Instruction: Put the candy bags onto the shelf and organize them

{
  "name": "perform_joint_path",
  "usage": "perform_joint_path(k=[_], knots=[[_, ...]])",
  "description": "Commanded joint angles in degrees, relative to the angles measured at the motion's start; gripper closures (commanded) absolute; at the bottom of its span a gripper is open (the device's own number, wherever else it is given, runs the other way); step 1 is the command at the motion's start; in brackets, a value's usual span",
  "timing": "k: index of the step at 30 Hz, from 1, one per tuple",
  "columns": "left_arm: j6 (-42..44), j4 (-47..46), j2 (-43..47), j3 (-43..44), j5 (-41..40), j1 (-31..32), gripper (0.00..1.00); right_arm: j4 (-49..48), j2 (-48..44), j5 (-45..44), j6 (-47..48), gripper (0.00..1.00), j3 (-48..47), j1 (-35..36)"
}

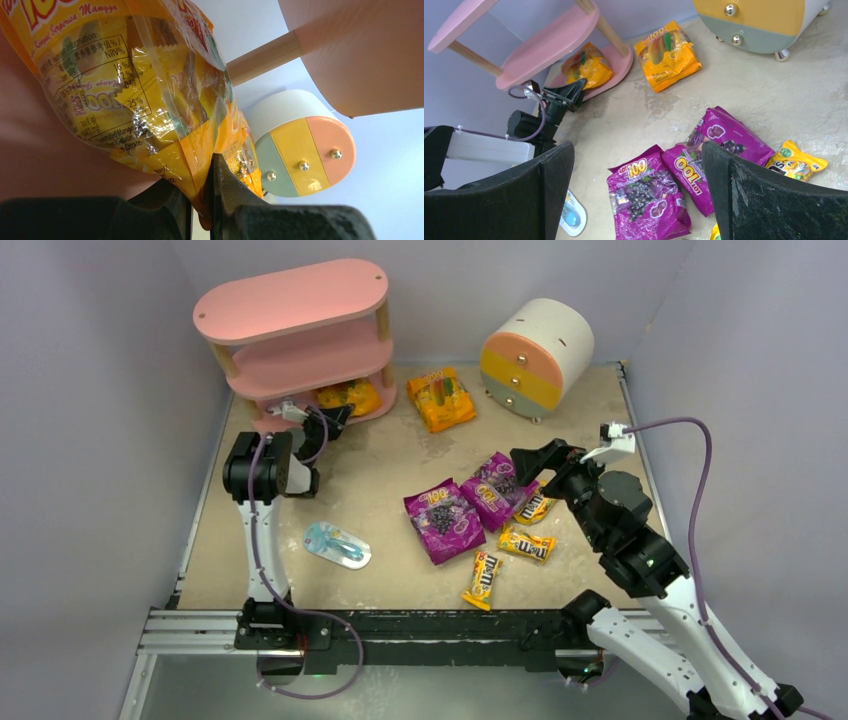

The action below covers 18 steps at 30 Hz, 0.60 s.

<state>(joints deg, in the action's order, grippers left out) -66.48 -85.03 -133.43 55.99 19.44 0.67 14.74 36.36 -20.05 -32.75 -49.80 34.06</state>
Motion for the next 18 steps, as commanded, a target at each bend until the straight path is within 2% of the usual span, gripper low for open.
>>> perform_joint_path(k=[1, 9, 12, 14, 18], knots=[[-1.12, -6.03, -1.75, 4.02, 3.78, 2.11, 1.00, -1.63, -0.02, -0.25, 0.85, 0.01, -2.45, -0.07], [0.59, -1.00, -1.51, 6.64, 6.69, 3.46, 1.00, -0.77, -0.14, -0.33, 0.48, 0.01, -2.78, -0.05], [1.99, 2.58, -0.04, 5.81, 4.54, 3.42, 1.00, -0.45, -0.30, -0.16, 0.41, 0.01, -2.67, -0.05], [2.09, 4.23, 0.37, 6.01, 3.33, 3.36, 0.93, 0.11, -0.52, -0.24, 0.32, 0.01, -2.80, -0.05], [2.05, 5.99, 1.32, 6.52, 0.14, 3.22, 0.93, 1.09, -1.28, -0.74, 0.06, 0.01, -2.76, -0.05]])
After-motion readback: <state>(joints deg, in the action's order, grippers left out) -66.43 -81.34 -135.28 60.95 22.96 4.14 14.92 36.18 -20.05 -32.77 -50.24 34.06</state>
